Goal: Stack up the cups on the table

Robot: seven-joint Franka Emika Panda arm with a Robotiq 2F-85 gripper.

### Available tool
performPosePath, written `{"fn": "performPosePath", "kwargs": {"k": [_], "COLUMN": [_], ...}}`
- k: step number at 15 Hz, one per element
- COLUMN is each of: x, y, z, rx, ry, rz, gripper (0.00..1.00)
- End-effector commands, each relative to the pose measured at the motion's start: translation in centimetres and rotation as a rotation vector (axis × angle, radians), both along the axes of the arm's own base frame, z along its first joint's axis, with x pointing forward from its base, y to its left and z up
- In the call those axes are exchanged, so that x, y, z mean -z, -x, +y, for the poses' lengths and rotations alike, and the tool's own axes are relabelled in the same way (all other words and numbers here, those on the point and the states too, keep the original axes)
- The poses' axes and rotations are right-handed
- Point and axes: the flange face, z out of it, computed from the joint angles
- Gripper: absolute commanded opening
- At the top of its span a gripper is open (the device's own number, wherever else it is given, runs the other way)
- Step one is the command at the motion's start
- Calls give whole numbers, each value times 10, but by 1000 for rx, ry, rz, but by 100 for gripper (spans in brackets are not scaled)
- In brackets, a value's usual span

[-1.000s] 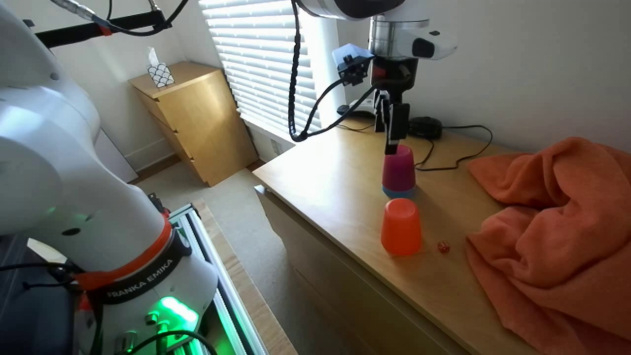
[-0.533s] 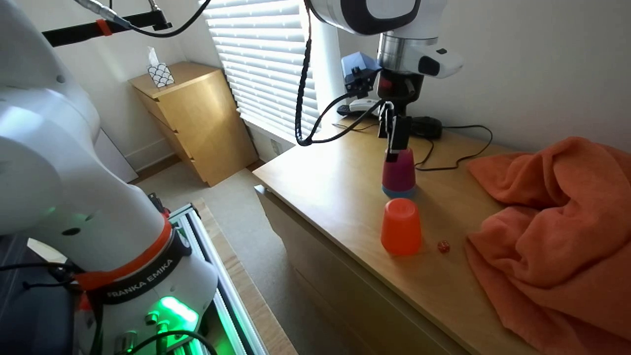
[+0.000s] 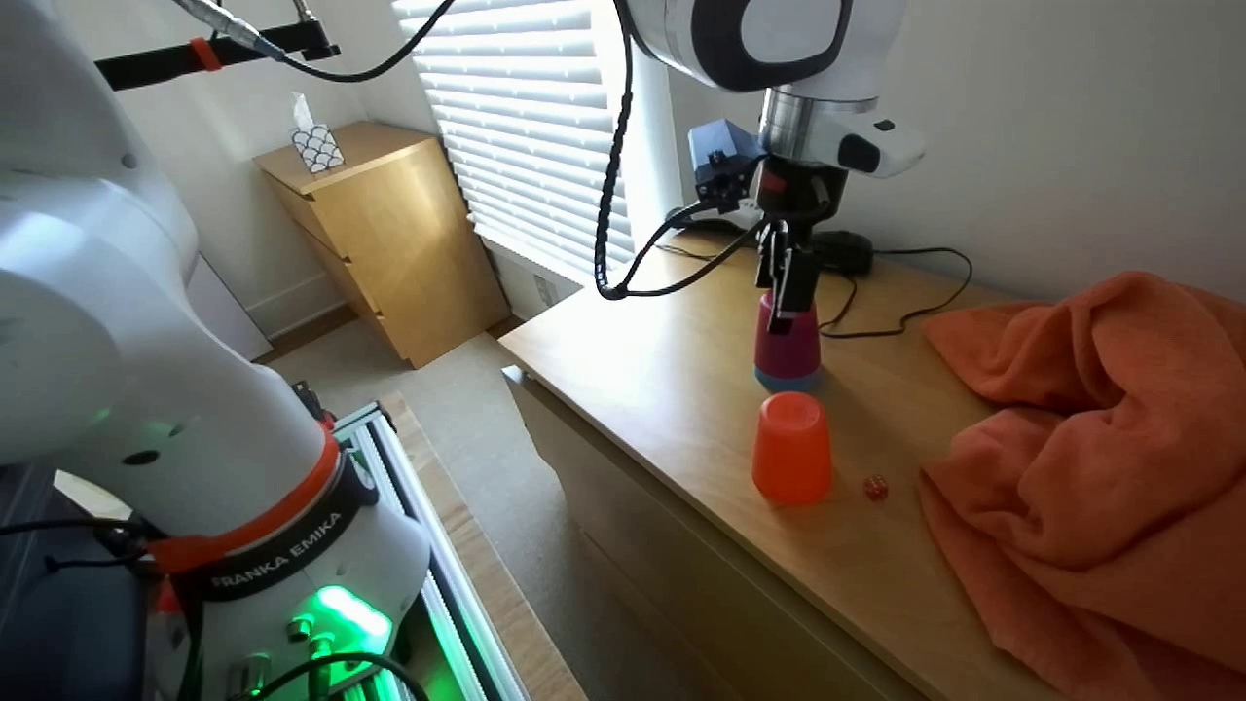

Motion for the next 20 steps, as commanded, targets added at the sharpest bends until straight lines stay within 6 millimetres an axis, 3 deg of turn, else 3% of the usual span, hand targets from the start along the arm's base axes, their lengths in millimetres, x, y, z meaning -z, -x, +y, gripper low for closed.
{"fn": "performPosePath", "kwargs": {"k": [1, 4, 7, 15, 20], "x": [9, 8, -13, -92, -114], "y": [-3, -3, -1, 23, 53], "z": [-6, -6, -5, -8, -19], "rx": [5, 8, 15, -7, 24], "ry": [-2, 2, 8, 133, 141], "rz": [-4, -3, -16, -71, 24], "gripper": [62, 38, 38, 38, 38]}}
